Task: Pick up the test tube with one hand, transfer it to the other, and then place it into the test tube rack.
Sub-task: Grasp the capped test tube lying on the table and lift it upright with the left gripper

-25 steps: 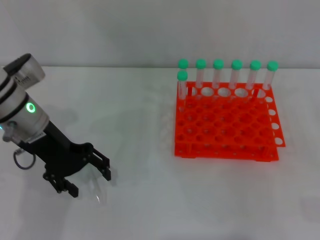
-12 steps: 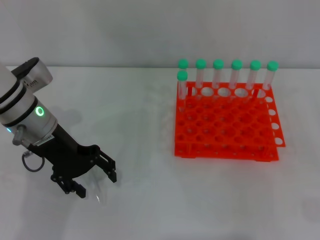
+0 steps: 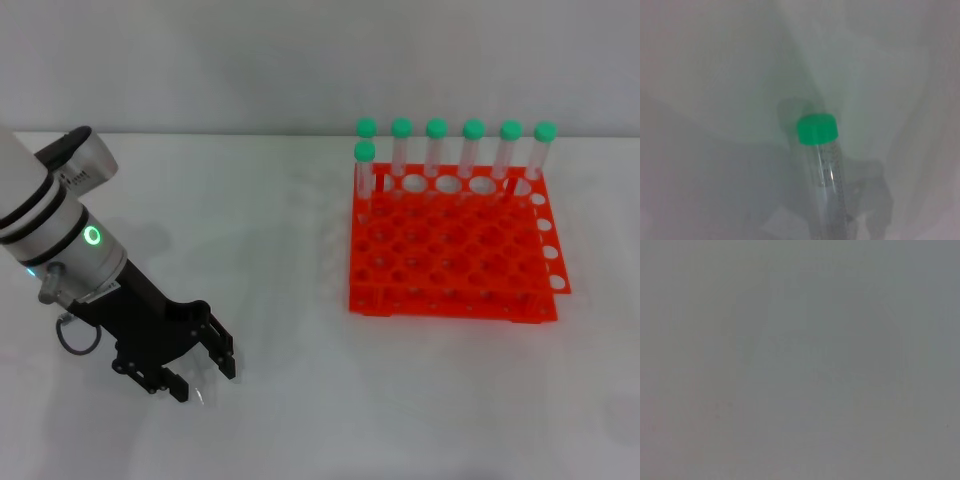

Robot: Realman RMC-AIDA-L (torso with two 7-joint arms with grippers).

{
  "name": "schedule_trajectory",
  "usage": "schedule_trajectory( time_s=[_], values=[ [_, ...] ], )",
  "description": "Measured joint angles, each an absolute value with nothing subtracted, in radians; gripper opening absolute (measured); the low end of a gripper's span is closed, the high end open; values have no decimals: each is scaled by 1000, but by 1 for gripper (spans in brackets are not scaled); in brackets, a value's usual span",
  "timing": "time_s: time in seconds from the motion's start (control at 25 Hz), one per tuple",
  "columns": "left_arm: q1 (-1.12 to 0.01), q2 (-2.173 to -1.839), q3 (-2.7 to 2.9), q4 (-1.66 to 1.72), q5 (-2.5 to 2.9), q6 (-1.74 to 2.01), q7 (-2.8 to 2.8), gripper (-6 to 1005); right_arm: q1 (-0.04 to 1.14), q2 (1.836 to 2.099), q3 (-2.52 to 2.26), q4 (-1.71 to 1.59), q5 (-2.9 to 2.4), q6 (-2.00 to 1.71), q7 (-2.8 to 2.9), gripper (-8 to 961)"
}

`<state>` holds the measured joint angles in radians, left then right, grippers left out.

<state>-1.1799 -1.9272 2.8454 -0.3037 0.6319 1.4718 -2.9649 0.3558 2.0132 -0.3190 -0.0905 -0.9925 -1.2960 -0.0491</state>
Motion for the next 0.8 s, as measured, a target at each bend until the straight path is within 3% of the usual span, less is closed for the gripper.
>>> schedule_trajectory(
  time_s=[0.8],
  values=[
    [-1160, -1926, 2846, -304, 636, 1473, -2964, 532, 362, 2013, -319, -84, -992, -1296, -49, 530]
  ],
)
